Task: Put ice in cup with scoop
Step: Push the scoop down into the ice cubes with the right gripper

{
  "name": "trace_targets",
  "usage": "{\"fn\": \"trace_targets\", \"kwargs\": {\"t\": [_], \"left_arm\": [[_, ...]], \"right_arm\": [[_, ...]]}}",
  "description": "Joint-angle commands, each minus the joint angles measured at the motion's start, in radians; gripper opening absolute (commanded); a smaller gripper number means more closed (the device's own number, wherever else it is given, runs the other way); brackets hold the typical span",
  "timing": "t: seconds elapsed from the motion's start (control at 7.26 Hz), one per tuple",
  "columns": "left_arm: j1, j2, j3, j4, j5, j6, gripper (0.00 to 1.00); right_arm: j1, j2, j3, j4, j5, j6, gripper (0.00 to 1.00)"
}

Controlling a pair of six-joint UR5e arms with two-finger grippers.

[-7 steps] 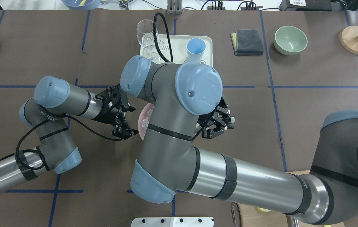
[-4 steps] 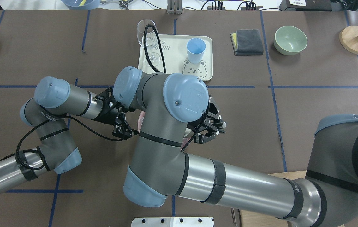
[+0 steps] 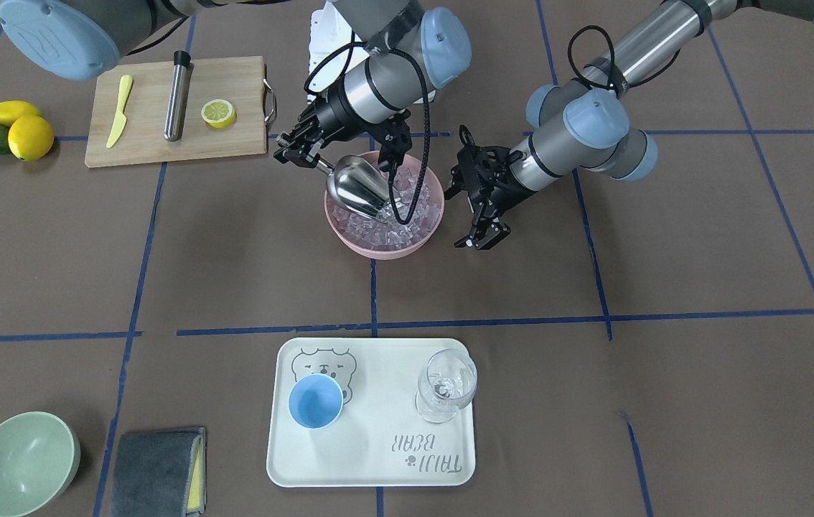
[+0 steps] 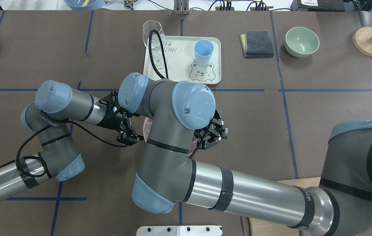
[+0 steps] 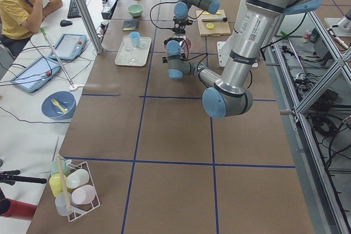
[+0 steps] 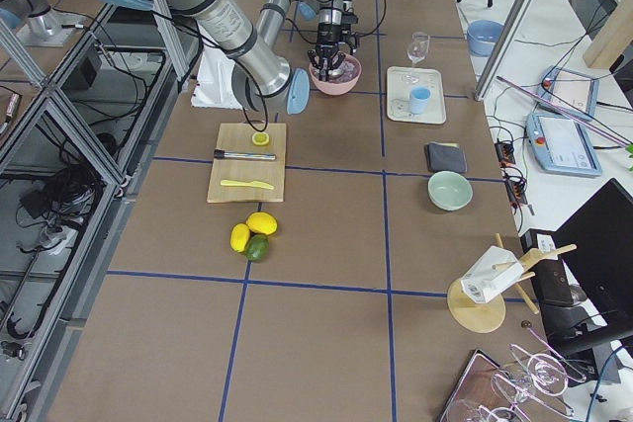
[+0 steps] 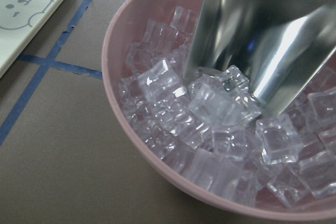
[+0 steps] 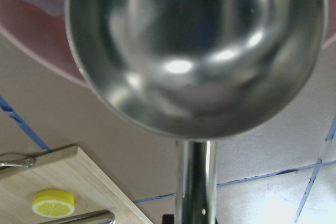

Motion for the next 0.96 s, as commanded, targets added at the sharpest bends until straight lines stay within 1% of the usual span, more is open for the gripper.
{"fn": "trace_targets", "kwargs": {"t": [0.0,0.14,0.28,0.41,0.55,0.69,0.83], "left_arm": [[0.000,-0.001,-0.001,-0.001,0.000,0.000,1.00],[0.000,-0.001,-0.005,-0.001,0.000,-0.002,1.00],[0.000,-0.002,-0.006,-0.001,0.000,-0.002,1.00],[0.000,-0.004,-0.008,-0.001,0.000,-0.002,1.00],[0.002,-0.004,-0.008,-0.001,0.000,-0.002,1.00],[0.002,-0.013,-0.008,-0.001,0.000,-0.002,1.00],[0.002,-0.022,-0.008,-0.001,0.000,-0.003,1.00]], "right_arm": [[0.013,-0.066,0.042,0.106,0.022,-0.014,0.00],[0.034,-0.104,0.074,0.149,0.075,-0.020,0.00],[0.047,-0.111,0.086,0.163,0.100,-0.022,0.00],[0.048,-0.135,0.092,0.216,0.118,-0.022,0.00],[0.053,-0.179,0.112,0.284,0.155,-0.022,0.00],[0.057,-0.219,0.146,0.322,0.175,-0.022,0.00],[0.059,-0.229,0.148,0.368,0.192,-0.020,0.00]]}}
